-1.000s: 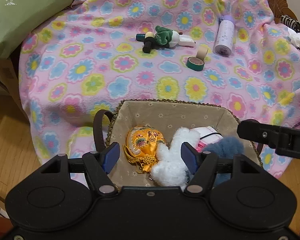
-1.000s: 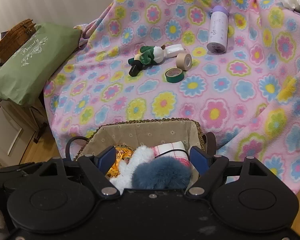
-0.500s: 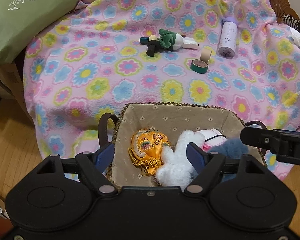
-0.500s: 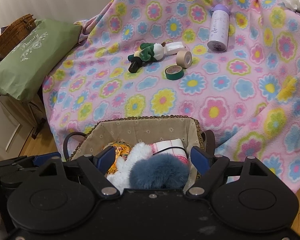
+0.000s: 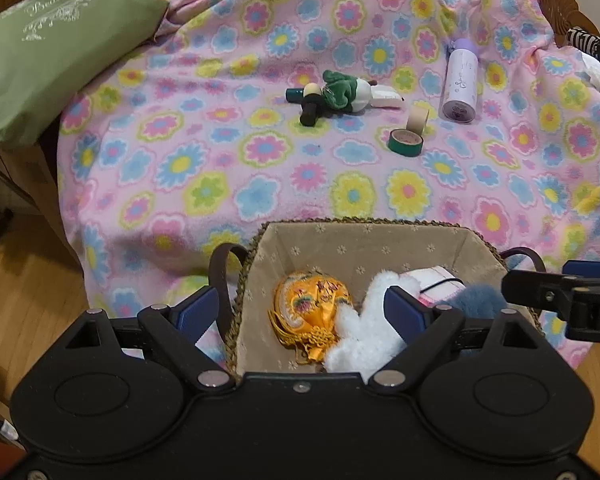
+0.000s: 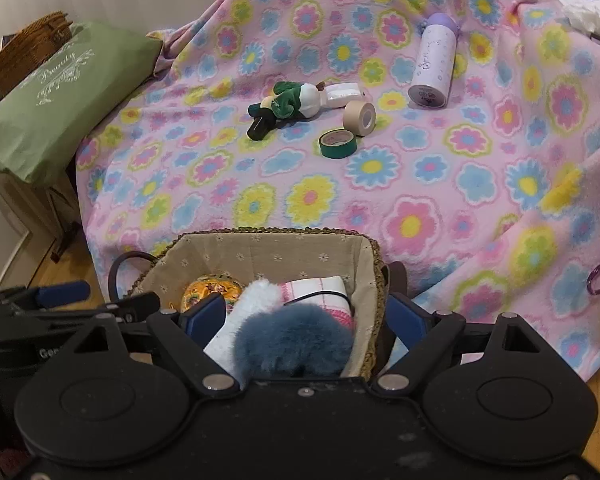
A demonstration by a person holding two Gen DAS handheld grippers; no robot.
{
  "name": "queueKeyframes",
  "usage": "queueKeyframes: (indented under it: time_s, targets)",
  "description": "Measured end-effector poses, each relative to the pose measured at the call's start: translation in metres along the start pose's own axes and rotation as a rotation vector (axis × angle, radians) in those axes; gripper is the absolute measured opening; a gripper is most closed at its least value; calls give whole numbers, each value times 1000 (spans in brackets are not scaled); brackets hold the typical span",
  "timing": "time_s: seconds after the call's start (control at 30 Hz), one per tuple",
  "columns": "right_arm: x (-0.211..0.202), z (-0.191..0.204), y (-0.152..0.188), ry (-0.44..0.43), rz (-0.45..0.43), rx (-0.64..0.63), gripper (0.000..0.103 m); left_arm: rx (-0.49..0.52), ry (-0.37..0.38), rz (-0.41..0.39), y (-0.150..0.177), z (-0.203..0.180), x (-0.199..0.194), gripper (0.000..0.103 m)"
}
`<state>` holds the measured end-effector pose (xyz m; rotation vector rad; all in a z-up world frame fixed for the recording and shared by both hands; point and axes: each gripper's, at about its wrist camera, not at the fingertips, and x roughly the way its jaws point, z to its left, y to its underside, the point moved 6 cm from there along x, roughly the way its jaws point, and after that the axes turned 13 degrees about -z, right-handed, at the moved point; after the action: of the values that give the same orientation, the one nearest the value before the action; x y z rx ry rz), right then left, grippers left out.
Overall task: Organize soft objects
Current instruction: 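Move both tools away from the basket toward the green plush doll and tapes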
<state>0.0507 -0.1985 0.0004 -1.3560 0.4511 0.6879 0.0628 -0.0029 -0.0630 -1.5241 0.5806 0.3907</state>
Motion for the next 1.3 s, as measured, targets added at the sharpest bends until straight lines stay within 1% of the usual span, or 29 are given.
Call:
queueKeyframes:
  time_s: [0.13,0.33,0.43,0.47,0.5,0.73,1.0,1.17,1.3]
  targets:
    - [0,-2,-9,6,-20,-53,89,23,-1,-18,-9,0,4,87]
    - [7,-7,-35,40,-105,-140,93,58,10,-84,-36,3,15,89]
    - [16,-15,-49,54,-146,-154,93,76,10,-119,-52,4,26,92]
    - [19,-17,-53,55,-158,-157,94,80,8,-132,-56,4,30,95]
    - [22,-19,-56,55,-170,-162,94,86,4,-145,-61,5,34,96]
    - [53,-31,-77,72,-231,-201,94,134,-7,-205,-85,5,65,96]
    - [97,-35,-80,48,-222,-221,94,196,-27,-241,-92,-4,105,96]
    - [128,-37,-79,44,-196,-231,94,204,-18,-219,-92,-7,137,96]
    - [152,-44,-84,41,-174,-213,94,199,-16,-214,-94,-8,159,96]
